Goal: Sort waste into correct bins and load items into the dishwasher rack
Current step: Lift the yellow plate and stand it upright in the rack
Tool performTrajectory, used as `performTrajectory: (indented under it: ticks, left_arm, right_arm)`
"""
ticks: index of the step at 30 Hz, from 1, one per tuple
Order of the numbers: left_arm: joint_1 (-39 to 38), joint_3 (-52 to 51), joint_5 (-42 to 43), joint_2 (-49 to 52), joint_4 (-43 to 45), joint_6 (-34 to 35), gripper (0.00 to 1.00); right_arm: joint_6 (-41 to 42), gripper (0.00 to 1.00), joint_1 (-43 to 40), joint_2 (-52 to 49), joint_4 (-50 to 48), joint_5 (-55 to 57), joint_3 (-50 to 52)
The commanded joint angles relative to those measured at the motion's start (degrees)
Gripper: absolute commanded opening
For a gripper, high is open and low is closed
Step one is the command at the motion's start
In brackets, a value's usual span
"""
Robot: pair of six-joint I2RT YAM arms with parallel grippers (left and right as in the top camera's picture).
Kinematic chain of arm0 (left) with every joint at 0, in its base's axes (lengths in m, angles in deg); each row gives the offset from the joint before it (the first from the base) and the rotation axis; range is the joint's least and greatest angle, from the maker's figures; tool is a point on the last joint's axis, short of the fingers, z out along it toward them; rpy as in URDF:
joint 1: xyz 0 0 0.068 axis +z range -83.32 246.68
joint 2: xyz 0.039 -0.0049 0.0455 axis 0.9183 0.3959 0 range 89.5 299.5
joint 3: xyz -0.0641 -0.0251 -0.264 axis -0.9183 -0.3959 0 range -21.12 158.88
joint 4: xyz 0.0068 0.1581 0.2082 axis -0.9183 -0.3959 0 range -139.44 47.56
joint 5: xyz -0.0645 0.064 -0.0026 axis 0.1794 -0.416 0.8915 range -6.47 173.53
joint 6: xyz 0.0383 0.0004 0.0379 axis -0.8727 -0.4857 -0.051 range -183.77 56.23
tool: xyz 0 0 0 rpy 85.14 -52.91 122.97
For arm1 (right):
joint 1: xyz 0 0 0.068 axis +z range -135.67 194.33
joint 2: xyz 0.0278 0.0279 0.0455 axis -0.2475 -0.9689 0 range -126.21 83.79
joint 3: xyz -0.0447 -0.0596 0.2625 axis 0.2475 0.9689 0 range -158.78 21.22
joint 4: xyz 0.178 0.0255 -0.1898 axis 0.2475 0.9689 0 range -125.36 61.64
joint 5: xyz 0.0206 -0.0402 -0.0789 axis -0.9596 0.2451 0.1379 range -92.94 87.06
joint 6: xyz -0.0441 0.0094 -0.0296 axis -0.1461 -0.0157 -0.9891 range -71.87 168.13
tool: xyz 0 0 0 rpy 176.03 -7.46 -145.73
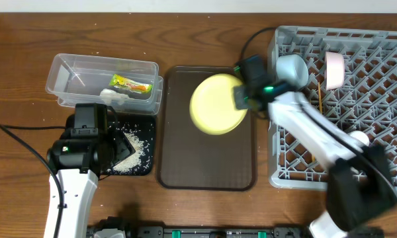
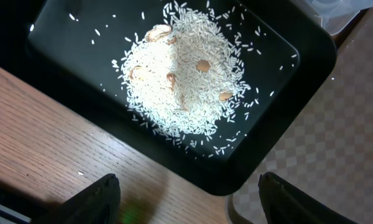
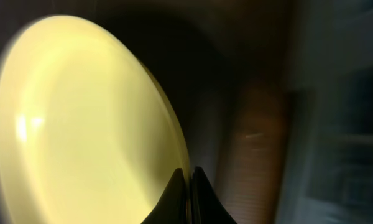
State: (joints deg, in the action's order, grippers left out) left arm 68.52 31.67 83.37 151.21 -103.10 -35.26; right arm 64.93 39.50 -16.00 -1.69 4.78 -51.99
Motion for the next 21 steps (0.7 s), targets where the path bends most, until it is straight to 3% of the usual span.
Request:
performTrajectory:
  ticks: [1, 6, 11, 21]
  left_arm:
    - [0.3, -0.4, -0.3, -0.3, -0.2, 0.3, 0.74]
    - [0.3, -0.4, -0.3, -0.3, -0.2, 0.3, 0.74]
    - [0.3, -0.4, -0.3, -0.3, -0.2, 0.3, 0.74]
    - [0.3, -0.4, -0.3, -0.3, -0.2, 0.3, 0.75]
  right_arm:
    - [-5.6, 0.01, -2.7, 8.2, 1.6, 1.5, -0.2]
    - [-11.1, 0.01, -8.5, 17.8, 5.7, 2.6, -0.2]
    - [-17.6, 0.01, -15.0, 25.5, 8.6, 10.4, -0.2]
    - [-28.3, 0.01, -21.0, 29.1, 15.0, 26.6, -0.2]
